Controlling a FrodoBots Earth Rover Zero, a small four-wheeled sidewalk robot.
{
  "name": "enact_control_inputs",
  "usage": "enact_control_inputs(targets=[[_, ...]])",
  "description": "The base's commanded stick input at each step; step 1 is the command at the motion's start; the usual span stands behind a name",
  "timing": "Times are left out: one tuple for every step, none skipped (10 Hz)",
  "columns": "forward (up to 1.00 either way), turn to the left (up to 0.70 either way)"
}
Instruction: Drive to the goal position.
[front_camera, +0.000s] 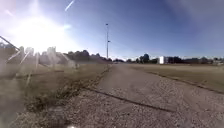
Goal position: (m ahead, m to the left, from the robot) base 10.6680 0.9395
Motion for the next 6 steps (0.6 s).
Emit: enact_control_inputs(targets=[[0.5, -0.5], [0.5, -0.5], [0.5, -0.21], [0.5, 0.0], [0.5, 0.0], [0.5, 0.0]])
